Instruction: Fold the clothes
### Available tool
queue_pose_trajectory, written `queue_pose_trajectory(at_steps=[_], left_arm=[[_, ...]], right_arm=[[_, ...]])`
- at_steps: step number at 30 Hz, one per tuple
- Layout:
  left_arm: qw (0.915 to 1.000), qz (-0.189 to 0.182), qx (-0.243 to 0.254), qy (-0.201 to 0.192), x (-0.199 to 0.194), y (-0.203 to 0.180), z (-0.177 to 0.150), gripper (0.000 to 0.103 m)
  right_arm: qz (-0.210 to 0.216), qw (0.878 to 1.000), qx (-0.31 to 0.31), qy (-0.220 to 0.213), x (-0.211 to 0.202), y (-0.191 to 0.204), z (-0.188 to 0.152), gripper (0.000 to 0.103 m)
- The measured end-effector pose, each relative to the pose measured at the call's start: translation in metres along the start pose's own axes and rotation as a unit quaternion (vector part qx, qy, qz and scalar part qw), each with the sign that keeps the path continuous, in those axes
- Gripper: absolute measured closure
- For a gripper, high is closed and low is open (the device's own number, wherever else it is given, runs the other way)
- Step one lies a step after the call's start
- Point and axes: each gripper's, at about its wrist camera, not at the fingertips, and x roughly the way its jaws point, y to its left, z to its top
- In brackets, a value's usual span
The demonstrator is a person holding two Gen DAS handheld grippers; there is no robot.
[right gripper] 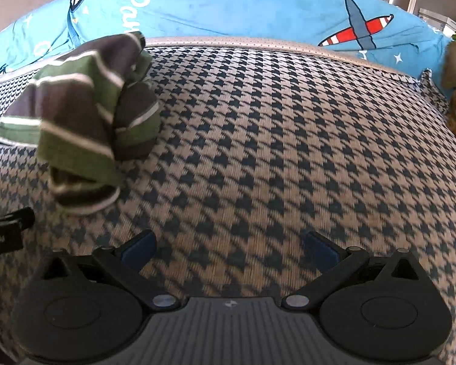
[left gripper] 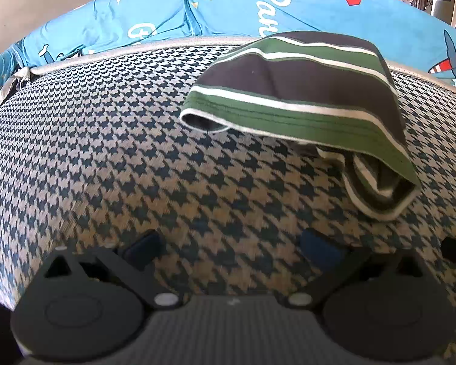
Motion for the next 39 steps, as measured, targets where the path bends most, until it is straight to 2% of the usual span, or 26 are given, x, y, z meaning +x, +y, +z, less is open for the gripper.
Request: queue_pose_trajectory(at_steps=[7,23,39], left_arm=[[0.9999,0.002,-0.003,0.013,-0.012,-0.003,-0.011,0.0],[0.9994,0.011,-0.01,0.033,-0.031,-0.01,-0.027,0.0],[0.9978,0.02,-0.022,0.06,-0.035,-0.014,-0.027,0.0]], right_arm=[[0.0,1.0,0.0,-0.005,-0.014,0.006,-0.019,0.0],[0.003,1.0,-0.001,-0.003,-0.03,0.011,-0.036,0.0],[0.002,1.0,-0.006,0.029,-0.035,0.015,-0.037,0.0]])
